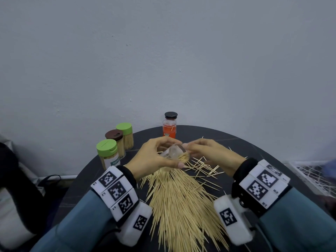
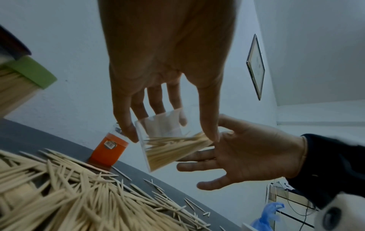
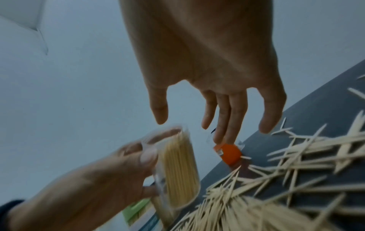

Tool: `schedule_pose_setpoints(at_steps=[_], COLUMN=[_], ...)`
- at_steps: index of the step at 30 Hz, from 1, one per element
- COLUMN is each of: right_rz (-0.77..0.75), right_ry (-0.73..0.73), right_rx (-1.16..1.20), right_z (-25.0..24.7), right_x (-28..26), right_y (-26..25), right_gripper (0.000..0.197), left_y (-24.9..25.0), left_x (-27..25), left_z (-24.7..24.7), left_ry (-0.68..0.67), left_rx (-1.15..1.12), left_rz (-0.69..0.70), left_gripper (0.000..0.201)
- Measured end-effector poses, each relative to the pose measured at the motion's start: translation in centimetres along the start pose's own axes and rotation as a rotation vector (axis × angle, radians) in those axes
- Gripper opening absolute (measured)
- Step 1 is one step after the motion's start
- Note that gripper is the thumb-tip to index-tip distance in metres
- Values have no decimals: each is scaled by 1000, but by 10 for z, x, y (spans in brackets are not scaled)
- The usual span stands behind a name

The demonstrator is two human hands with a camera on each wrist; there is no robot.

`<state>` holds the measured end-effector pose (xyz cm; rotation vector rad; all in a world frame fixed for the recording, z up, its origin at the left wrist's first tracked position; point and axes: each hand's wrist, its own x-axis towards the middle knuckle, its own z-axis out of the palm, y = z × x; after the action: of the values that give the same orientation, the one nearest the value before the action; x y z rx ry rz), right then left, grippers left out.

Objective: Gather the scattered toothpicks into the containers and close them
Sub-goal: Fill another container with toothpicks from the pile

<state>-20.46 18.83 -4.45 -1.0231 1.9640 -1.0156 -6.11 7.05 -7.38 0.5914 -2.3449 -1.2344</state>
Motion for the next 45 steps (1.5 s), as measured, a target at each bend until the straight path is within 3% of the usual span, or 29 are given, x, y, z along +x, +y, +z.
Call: schedule_pose_setpoints(at_steps=[4,7,10,15,20,28,35,40,45], right_rz=[35,142,302,395,368,329,171,33,-120], right_ry=[124,202,176,166,97,22,-81,-152,-254], right_rx=[-104,-488,-781,-829,-875,-964,-962,-959,-911], right_z=[-29,-52,-62,-55,-41,-24,-12,-5,3], right_x=[9,26,36,38,45,52,52,43,23], right_y=[3,11,16,19,26,34,35,37,28], right_gripper=[31,35,35,39,39,40,28,26,27], left_y=[-1,1,3,3,5,6,8,8,11], left_x=[4,6,8,8,8,8,6,5,4], left_z=[-1,-3,-6,-15,-19,-19,-19,-19,-17], left_ry=[9,6,-6,24,51,53,43,49,51], left_rx=[-29,-52,-87,-133,-145,-135,-123,-110,-118], left_rz=[-34,-32,-33,-37,-60,-74,-76,-87,-87], left_gripper=[60,59,63,67,57,60,72,61,68])
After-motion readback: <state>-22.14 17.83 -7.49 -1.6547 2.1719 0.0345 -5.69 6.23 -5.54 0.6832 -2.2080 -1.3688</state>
